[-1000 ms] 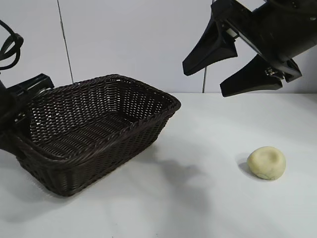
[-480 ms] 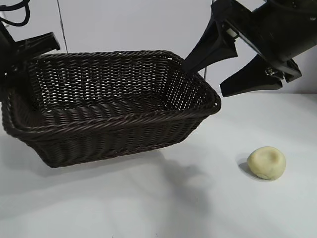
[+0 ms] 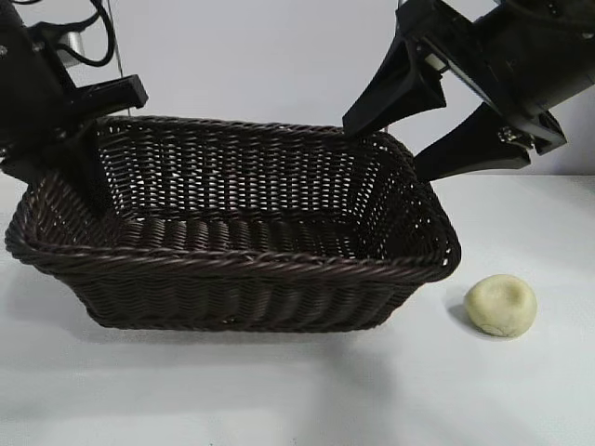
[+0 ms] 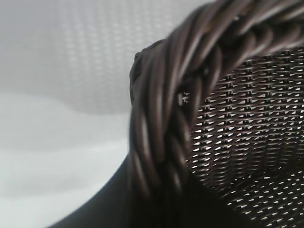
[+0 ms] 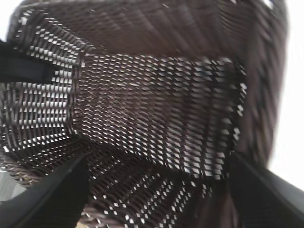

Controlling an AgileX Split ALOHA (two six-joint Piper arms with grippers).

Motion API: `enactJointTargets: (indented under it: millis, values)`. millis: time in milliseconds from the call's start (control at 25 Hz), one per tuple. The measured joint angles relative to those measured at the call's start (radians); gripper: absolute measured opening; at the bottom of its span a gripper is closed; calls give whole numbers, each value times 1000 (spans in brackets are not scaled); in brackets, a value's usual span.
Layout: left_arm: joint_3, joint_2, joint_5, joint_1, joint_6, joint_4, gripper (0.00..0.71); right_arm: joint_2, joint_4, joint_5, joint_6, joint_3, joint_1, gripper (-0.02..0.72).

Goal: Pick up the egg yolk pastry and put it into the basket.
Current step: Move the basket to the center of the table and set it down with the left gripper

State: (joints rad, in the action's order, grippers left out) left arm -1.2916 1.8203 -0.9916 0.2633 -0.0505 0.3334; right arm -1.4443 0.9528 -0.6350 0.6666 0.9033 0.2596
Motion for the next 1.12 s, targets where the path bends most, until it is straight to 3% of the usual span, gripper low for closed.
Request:
enactJointTargets:
  millis: [920,1040,1120]
  values:
    - [42,113,98,0,17,21,106,0,-11,-1,0,0,0,579]
    - [44,114,98,0,17,21,221,0,-11,-1,0,0,0,579]
    - [44,114,98,0,17,23,365,0,-11,-1,0,0,0,579]
